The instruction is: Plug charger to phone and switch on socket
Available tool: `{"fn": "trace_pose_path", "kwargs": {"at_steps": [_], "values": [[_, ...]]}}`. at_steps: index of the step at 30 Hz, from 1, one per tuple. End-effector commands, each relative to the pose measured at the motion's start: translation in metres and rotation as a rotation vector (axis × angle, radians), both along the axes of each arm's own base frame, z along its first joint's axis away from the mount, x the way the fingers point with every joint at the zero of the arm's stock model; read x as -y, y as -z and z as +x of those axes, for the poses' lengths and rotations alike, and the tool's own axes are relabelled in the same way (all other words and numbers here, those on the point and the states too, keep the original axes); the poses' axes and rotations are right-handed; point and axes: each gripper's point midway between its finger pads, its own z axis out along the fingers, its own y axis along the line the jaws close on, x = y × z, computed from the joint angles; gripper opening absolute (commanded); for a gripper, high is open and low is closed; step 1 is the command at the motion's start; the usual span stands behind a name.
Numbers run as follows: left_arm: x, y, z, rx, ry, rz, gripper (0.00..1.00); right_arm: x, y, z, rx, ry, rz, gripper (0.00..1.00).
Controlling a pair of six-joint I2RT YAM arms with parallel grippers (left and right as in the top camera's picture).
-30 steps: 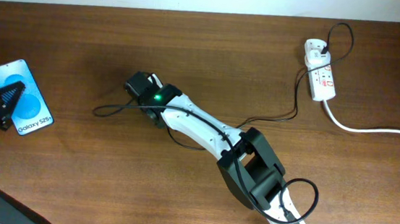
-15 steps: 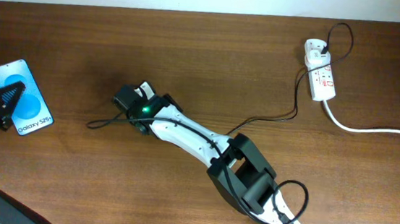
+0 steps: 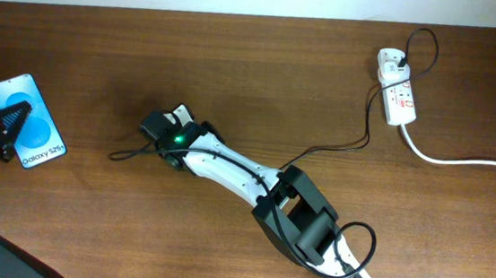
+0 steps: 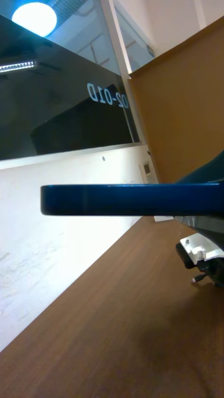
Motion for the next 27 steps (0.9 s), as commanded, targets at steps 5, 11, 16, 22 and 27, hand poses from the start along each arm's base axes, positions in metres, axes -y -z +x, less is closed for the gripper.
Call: {"fn": "trace_pose_path", "kwargs": {"at_steps": [5,11,16,22,27], "values": [[0.002,-0.01,-0.003,0.036,0.019,0.041,0.0,-0.025,-0.048,-0.002,-0.085,-0.021,0.157,0.04],[0.005,-0.011,-0.004,0.039,0.039,0.038,0.0,-0.027,-0.149,-0.033,-0.556,-0.107,0.684,0.04],[0.02,-0.011,0.002,0.04,0.082,0.037,0.0,0.022,-0.157,-0.022,-0.731,-0.095,0.827,0.05],[0.053,-0.011,0.014,0.041,0.18,0.034,0.0,0.043,-0.201,-0.069,-0.948,-0.359,1.019,0.04],[0.067,-0.011,0.019,0.041,0.22,0.033,0.0,0.092,-0.224,-0.078,-0.879,-0.23,0.872,0.04]]}}
